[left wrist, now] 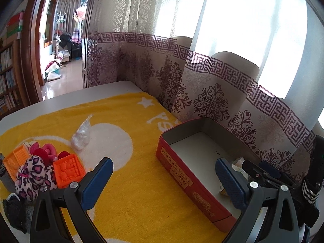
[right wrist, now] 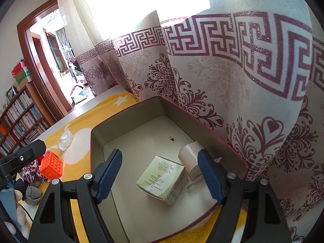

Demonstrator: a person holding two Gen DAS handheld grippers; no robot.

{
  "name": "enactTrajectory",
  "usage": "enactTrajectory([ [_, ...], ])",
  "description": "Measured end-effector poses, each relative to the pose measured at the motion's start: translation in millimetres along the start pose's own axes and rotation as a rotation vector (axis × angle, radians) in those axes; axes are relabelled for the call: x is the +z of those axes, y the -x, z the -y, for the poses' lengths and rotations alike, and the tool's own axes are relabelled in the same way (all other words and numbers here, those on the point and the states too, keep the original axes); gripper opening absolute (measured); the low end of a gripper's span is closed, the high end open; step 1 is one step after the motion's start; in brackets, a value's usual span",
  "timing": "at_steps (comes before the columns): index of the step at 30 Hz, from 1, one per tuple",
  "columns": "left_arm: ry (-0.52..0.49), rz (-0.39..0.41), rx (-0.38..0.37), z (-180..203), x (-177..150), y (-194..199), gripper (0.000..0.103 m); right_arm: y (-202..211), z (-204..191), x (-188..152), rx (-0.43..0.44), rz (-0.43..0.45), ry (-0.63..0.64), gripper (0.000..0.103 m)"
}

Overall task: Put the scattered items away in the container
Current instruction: 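Move both grippers back toward the pile of items on the blanket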

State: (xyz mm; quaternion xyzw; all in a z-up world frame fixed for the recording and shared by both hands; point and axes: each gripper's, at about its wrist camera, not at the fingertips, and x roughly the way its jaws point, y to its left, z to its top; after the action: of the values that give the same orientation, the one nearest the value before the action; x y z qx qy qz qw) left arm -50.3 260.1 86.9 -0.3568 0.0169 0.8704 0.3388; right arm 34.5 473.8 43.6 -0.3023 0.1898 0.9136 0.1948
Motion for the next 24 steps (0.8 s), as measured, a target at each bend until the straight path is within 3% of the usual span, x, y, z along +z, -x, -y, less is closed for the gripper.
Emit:
enactTrajectory([
  [10,0.058,0.009,0.064,-35,-19,16,0.102,2,-23,-2,0.038,-0.004,0.03,0.081],
  [24,0.249,0.159,0.263,-134,-32,80,0.102,3,-97,-8,0.16,-0.019,0.14,0.081],
])
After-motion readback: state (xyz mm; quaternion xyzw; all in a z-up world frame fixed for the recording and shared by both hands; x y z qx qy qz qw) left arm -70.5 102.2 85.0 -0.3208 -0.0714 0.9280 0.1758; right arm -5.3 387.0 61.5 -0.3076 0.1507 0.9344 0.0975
